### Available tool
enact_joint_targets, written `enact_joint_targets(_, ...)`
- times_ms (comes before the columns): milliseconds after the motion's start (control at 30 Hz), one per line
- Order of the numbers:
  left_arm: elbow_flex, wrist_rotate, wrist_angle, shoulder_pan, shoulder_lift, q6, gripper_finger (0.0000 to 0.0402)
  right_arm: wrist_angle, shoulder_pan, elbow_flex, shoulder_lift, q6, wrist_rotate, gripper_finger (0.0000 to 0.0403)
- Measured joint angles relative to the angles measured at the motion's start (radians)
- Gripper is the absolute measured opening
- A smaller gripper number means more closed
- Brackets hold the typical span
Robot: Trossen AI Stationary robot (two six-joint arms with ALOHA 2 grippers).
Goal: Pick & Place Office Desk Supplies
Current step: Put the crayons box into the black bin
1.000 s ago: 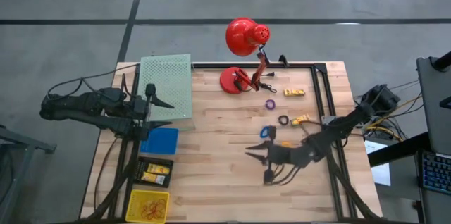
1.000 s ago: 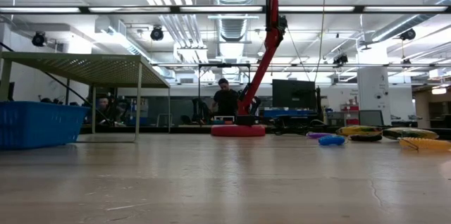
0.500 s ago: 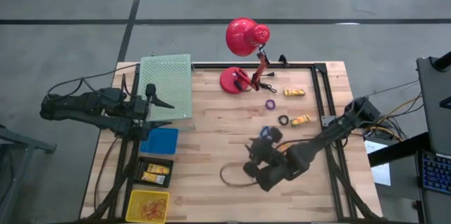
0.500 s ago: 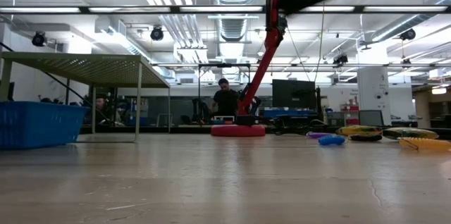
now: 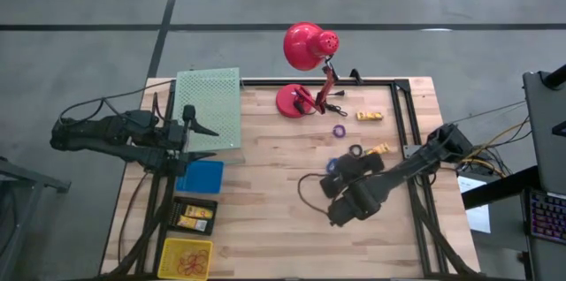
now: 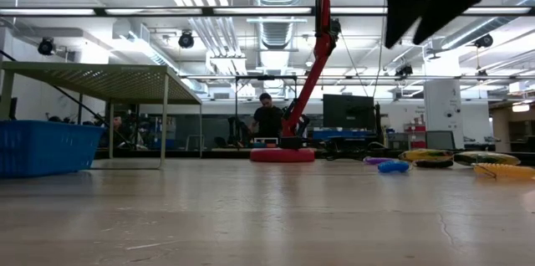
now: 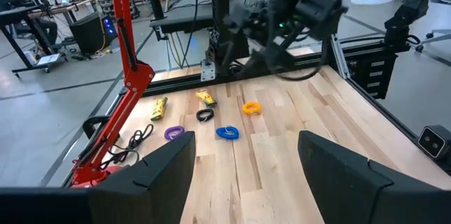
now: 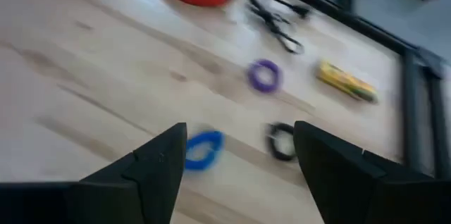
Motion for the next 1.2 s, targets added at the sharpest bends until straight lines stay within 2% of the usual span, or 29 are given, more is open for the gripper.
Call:
enact_joint_targets(67, 0.0, 0.0, 0.0, 0.0, 0.0, 0.0, 0.0256, -0.039, -0.014, -0.008, -0.004, 0.02, -0.041, 0.0254)
enact_joint_targets(167, 0.0, 0.0, 0.0, 0.0, 0.0, 0.0, 0.0256, -0.019, -0.046, -0.031, -0.042, -0.089, -0.105, 0.0242)
enact_joint_targets(267, 0.0, 0.0, 0.0, 0.0, 0.0, 0.0, 0.0256, -0.036, -0.093, -0.047, -0.071, -0.101, -0.157, 0.0228)
enact_joint_targets(500, 0.0, 0.0, 0.0, 0.0, 0.0, 0.0, 0.0256, -0.024, -0.256, -0.122, -0.181, -0.103, -0.197, 0.0213)
enact_joint_targets(633, 0.0, 0.0, 0.0, 0.0, 0.0, 0.0, 0.0256, -0.009, -0.351, -0.171, -0.245, -0.167, -0.217, 0.0212)
enact_joint_targets(833, 0.0, 0.0, 0.0, 0.0, 0.0, 0.0, 0.0256, 0.096, -0.483, -0.291, -0.319, -0.346, -0.219, 0.0212)
enact_joint_targets(1067, 0.0, 0.0, 0.0, 0.0, 0.0, 0.0, 0.0256, 0.348, -0.577, -0.504, -0.365, -0.587, -0.215, 0.0212)
enact_joint_targets(1200, 0.0, 0.0, 0.0, 0.0, 0.0, 0.0, 0.0256, 0.389, -0.65, -0.585, -0.365, -0.673, -0.214, 0.0212)
